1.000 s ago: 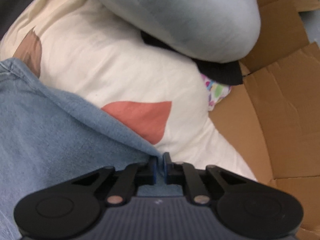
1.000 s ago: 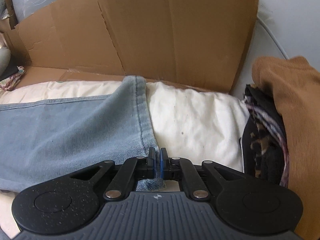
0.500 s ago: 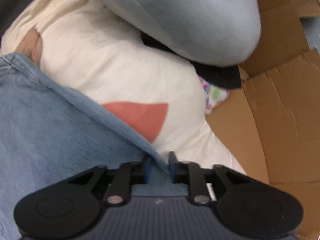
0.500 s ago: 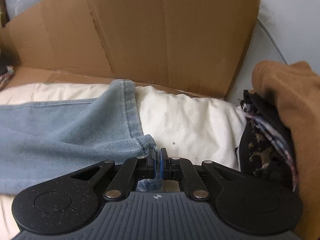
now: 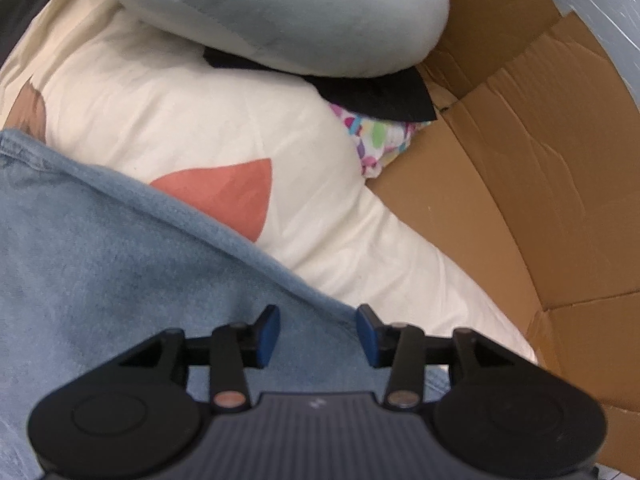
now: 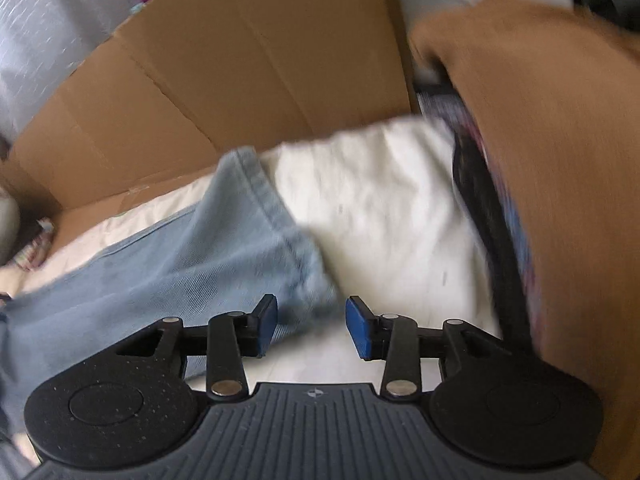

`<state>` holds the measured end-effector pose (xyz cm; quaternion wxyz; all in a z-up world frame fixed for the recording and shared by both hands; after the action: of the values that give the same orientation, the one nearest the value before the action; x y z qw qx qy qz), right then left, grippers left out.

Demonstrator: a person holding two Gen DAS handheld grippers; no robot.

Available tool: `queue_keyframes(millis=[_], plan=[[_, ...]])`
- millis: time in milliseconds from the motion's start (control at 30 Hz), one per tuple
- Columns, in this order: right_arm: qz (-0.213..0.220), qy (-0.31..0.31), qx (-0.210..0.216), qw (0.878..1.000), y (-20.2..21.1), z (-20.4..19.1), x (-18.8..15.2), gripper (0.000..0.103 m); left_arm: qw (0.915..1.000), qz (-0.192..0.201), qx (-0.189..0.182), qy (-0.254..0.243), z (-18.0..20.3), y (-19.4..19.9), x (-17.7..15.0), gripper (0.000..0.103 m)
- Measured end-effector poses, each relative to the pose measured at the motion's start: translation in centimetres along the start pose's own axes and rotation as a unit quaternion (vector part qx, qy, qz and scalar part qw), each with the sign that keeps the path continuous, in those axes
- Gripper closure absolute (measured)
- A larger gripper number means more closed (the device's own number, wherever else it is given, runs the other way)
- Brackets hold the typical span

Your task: Fold clothes

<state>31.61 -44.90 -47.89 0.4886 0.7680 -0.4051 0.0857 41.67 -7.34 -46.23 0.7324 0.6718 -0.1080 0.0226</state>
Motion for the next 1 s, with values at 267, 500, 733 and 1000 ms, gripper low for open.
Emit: queue_keyframes(millis=[267, 500, 733, 1000], plan=[[0.031, -0.117, 0.084, 0.989, -1.9, 0.8, -0.7, 0.058, 0.9999, 0.002, 0.010, -0.006, 0.8, 0.1, -0.8, 0.058], [0.066, -0.070, 0.090, 0.991, -1.6, -0.2, 1.6, 0.097, 0.9996, 0.000, 0.014, -0.023, 1.8, 0.1, -1.5, 0.058], [0.102, -0.013, 0.088, 0.991, -0.2, -2.6, 6.2, 0.097, 0.9996, -0.007, 0.022, -0.014, 2.0, -1.2, -2.0, 0.058], [0.081, -0.015, 0.044, 0.996, -1.8, -0.2, 4.5, 0.097, 0.9994, -0.002, 0.031, -0.014, 2.4, -2.0, -2.0, 0.058]])
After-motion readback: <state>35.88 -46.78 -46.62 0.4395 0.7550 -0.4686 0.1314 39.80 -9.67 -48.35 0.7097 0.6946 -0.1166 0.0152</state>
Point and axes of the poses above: each gripper's, at about its wrist camera, not at the fingertips, and y roughly against the way its jaws point, z to its right, x to its top, the point moved 9 cm from there along -y, roughly the way its jaws point, and after that the axes turned 12 degrees about x, right-handed, at the moved point
